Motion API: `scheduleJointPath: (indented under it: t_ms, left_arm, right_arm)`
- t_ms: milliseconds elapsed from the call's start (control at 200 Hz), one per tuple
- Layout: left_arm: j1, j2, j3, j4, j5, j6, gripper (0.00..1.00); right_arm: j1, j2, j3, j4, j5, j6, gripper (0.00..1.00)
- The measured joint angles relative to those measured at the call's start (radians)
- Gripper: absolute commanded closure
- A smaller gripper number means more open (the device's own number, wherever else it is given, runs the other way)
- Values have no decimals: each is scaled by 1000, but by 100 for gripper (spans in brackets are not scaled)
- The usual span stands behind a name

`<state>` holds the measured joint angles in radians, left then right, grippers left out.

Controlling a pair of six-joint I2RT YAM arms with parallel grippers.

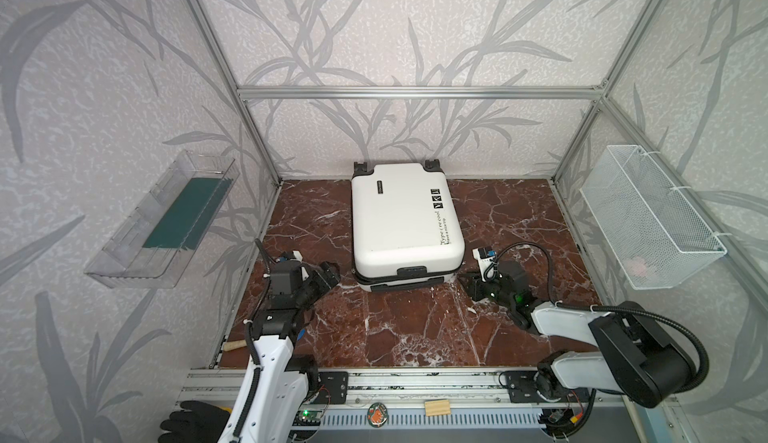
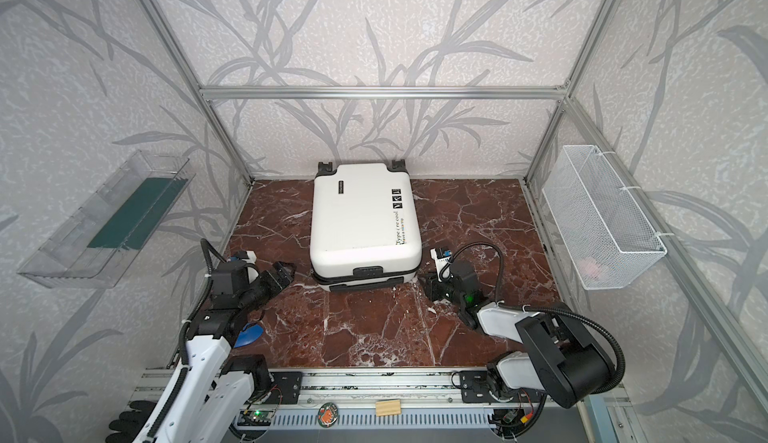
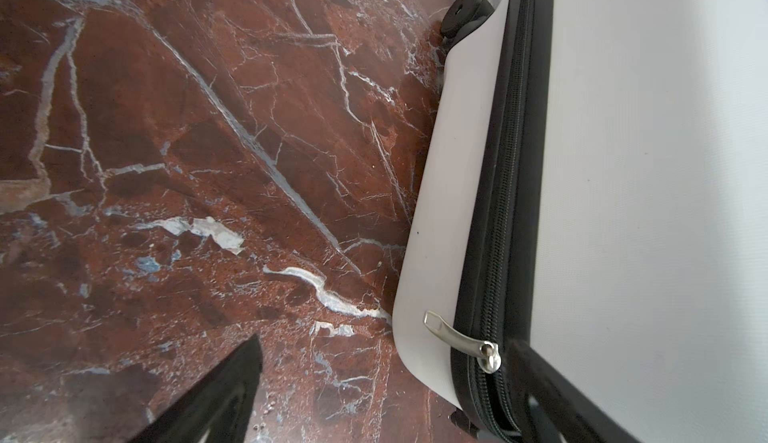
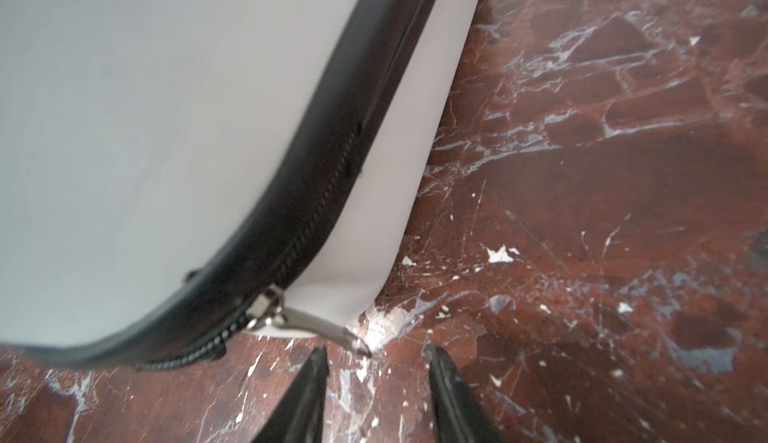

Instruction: Pack the luggage

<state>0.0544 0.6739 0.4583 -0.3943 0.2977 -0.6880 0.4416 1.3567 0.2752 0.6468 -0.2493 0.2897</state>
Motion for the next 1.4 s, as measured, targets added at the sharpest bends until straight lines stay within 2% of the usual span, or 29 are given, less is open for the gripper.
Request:
scheduleJointPath:
  t_ms: [535, 770, 1025, 1400]
  left_arm:
    - [0, 1, 0, -2, 0, -2, 7]
    - [0, 6, 0, -2, 0, -2, 7]
    - [0, 22, 0, -2, 0, -4, 7]
    - [0, 29, 0, -2, 0, -4, 7]
  right_arm:
    - [7, 150, 6, 174, 4, -26, 66]
    - [38, 133, 6, 175, 26, -58, 67]
    - [43, 31, 6, 153, 55, -85, 68]
    - [60, 52, 7, 142, 41, -102, 71]
